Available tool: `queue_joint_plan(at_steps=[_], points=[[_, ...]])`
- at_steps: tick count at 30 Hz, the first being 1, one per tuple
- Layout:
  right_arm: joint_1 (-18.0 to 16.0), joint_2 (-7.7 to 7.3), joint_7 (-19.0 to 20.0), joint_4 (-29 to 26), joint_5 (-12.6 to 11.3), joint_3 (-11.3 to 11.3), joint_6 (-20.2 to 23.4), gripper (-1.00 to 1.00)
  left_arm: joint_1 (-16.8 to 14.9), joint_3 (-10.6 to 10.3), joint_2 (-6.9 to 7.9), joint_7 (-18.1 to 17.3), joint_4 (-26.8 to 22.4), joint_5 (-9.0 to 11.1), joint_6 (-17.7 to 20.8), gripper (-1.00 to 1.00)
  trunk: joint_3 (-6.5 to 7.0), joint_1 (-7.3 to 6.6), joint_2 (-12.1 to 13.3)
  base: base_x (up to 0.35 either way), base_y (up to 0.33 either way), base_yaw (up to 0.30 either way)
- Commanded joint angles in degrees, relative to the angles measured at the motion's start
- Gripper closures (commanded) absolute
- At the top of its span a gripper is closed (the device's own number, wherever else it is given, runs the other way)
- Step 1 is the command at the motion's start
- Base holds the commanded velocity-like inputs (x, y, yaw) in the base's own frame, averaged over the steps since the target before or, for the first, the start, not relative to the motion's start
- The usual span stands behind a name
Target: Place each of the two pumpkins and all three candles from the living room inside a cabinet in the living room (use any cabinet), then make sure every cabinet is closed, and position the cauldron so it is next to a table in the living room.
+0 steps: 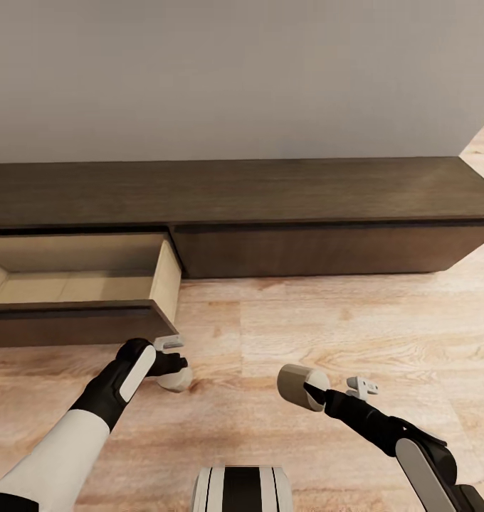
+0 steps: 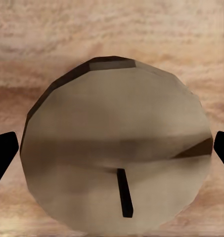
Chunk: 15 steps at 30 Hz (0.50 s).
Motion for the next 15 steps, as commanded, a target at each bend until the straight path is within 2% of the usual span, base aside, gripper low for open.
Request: queue_joint_plan(at_steps=[1,15], points=[[-0.02,-0.03,0.14,-0.03,0.11,0.0,0.21,1.0,-0.03,-0.23,0.07,0.53,-0.06,0.62,0.15,1.0,0.19,-0.05,0.0,-0.225,0.0,0.0],[-0.02,0.15,-0.16,-0.02,0.1,0.18,0.38,1.0,0.03,-0.21,0.06,0.61,-0.28,0.52,0.34,1.0,3.29,-0.41,0.19,-0.191,0.0,0.0]])
